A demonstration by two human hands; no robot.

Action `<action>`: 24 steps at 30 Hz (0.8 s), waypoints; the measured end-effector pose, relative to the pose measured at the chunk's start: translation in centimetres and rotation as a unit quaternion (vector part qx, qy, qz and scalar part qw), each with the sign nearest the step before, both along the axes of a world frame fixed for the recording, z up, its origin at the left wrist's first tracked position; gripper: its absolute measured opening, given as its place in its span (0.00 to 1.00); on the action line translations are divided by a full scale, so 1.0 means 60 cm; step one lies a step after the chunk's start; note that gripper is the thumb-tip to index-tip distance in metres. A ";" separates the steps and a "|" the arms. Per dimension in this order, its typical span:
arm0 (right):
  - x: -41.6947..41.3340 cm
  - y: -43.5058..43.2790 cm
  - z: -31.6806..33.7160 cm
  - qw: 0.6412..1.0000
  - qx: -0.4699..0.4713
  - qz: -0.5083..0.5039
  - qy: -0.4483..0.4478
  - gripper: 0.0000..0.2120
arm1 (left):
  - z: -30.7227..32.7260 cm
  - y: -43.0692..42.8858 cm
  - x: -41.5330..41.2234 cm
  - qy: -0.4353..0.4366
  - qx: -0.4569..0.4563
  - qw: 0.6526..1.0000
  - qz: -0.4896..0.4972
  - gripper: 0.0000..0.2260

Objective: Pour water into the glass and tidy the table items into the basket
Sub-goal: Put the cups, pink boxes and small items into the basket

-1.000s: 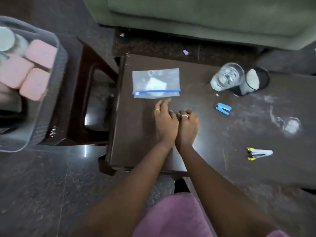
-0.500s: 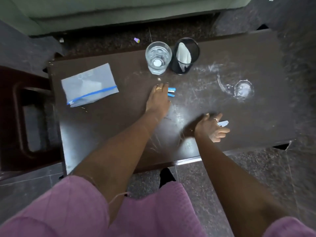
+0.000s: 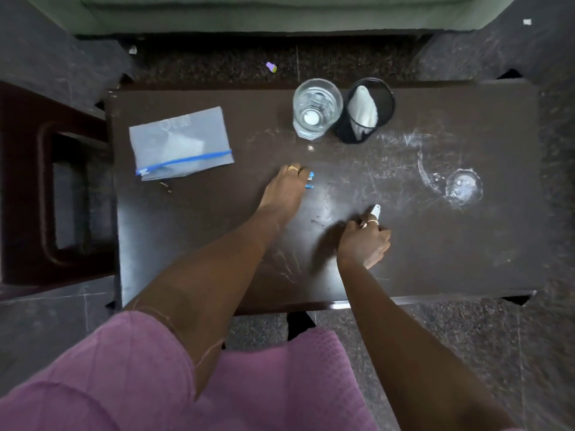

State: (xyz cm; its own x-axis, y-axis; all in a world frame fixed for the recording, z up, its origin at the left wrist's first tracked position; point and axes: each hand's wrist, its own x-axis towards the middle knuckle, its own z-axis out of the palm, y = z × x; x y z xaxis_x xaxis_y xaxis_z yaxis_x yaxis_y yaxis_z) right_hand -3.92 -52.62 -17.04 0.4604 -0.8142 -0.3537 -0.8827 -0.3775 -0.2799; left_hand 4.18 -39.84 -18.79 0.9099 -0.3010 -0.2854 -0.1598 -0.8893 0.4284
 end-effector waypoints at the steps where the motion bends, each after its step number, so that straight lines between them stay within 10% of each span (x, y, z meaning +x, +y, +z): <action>1: 0.006 0.021 0.005 1.000 0.006 0.018 -0.020 0.14 | 0.001 0.022 -0.004 0.001 -0.013 1.000 0.012 0.18; 10: 0.070 0.288 0.062 0.925 0.327 0.092 -0.174 0.09 | 0.046 0.271 -0.030 -0.075 -0.071 0.969 0.224 0.21; 19: 0.100 0.560 0.127 0.812 0.521 0.229 -0.129 0.07 | 0.190 0.559 -0.086 -0.268 -0.052 0.823 0.499 0.19; 24: 0.102 0.668 0.165 0.762 0.562 0.290 -0.138 0.09 | 0.221 0.690 -0.145 -0.133 0.053 0.782 0.607 0.21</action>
State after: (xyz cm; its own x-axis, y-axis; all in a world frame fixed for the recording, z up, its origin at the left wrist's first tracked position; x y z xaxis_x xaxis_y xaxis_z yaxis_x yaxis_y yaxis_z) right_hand 2.23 -12.55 -7.14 0.8109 0.3016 -0.5016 -0.5069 -0.0664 -0.8594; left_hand -4.51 1.55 -5.56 0.5390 0.8423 -0.0028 0.7582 -0.4838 0.4372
